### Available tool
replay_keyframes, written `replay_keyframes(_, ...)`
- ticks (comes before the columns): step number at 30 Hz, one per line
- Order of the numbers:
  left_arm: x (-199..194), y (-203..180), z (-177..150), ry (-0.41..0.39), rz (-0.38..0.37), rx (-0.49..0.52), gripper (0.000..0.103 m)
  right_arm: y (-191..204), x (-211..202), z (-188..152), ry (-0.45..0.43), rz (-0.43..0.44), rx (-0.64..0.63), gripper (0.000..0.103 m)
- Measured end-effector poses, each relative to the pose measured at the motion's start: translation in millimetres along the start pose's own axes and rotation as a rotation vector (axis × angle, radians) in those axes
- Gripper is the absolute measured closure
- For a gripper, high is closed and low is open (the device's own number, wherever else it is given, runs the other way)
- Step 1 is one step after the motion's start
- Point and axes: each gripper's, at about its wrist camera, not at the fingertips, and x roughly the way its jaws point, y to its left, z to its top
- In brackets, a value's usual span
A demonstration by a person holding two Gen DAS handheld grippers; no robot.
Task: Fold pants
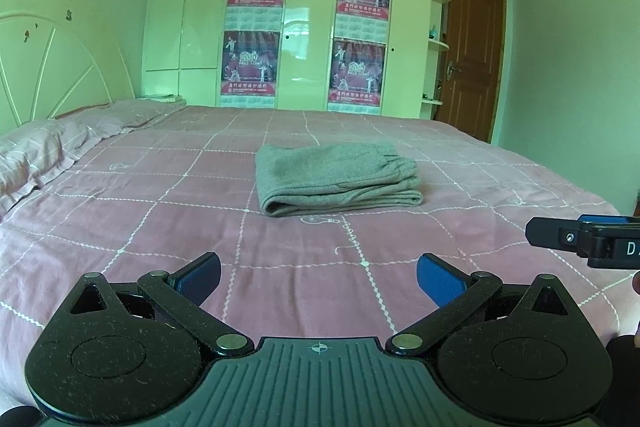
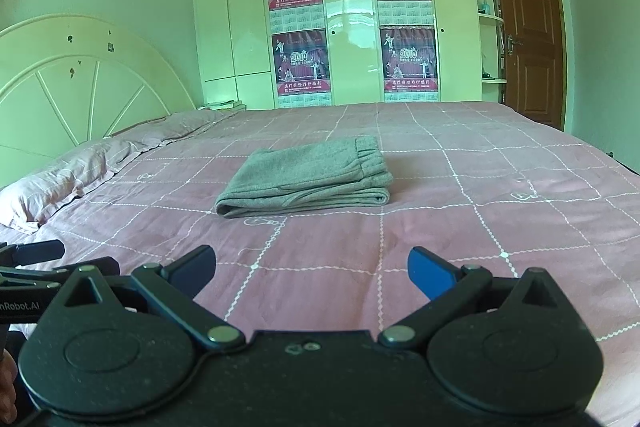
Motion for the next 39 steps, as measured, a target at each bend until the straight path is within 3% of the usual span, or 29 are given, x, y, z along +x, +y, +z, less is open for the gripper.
replay_keyframes(39, -2, -11, 8, -0.037, -0.022, -0.010, 0.000, -6, -2, 3, -0.015, -0.015, -0.005, 0.006)
